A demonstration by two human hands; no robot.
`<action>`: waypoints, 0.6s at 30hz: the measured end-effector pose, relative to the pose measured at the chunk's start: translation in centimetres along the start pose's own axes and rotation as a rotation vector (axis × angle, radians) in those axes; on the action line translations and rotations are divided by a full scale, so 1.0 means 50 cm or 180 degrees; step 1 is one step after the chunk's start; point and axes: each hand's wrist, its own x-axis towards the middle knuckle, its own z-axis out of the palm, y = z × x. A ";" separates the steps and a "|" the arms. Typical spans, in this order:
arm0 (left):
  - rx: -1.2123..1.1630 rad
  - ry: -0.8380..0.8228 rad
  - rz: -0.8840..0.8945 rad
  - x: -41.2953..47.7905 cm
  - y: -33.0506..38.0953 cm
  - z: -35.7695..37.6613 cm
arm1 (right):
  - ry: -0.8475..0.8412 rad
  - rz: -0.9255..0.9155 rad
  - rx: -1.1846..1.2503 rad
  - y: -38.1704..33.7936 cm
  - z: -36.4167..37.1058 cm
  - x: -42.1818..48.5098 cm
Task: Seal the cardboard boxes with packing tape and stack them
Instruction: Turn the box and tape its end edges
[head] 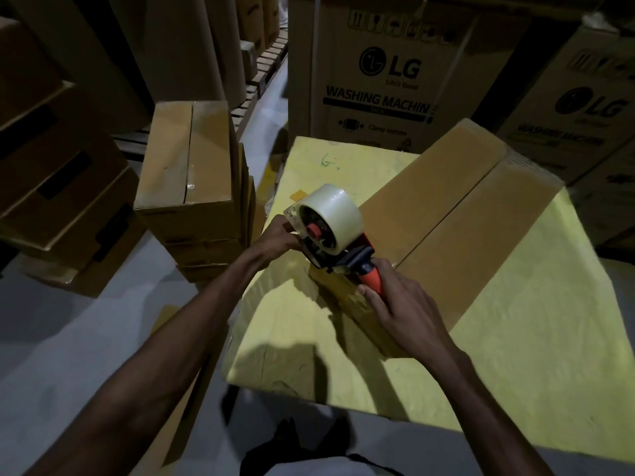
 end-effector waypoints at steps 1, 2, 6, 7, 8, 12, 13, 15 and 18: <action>0.0052 0.0076 -0.0018 -0.006 0.007 0.001 | 0.0011 -0.0007 0.0009 -0.001 0.000 0.003; 0.0112 0.0166 -0.0091 -0.010 0.011 0.002 | 0.0027 -0.0019 0.0017 -0.003 0.001 0.006; 0.0124 0.0368 -0.0241 -0.016 -0.006 -0.001 | 0.0049 -0.0091 0.0017 -0.014 0.017 0.019; 0.0138 0.0402 -0.0253 -0.014 -0.010 -0.004 | 0.0054 -0.0101 0.0025 -0.016 0.019 0.022; 0.0235 0.0422 -0.0264 -0.012 -0.012 -0.008 | 0.0054 -0.0103 0.0043 -0.017 0.022 0.024; 0.0753 0.0315 -0.0404 -0.005 -0.031 -0.027 | 0.0037 -0.0064 0.0148 -0.017 0.027 0.029; 0.0892 0.0289 -0.0410 -0.006 -0.034 -0.031 | 0.0023 -0.0057 0.0163 -0.018 0.029 0.028; 0.1091 0.0332 -0.0296 -0.010 -0.041 -0.037 | -0.0001 -0.0048 0.0187 -0.022 0.034 0.025; 0.1152 0.0470 0.0045 -0.016 -0.038 -0.042 | -0.0001 -0.0047 0.0099 -0.030 0.039 0.022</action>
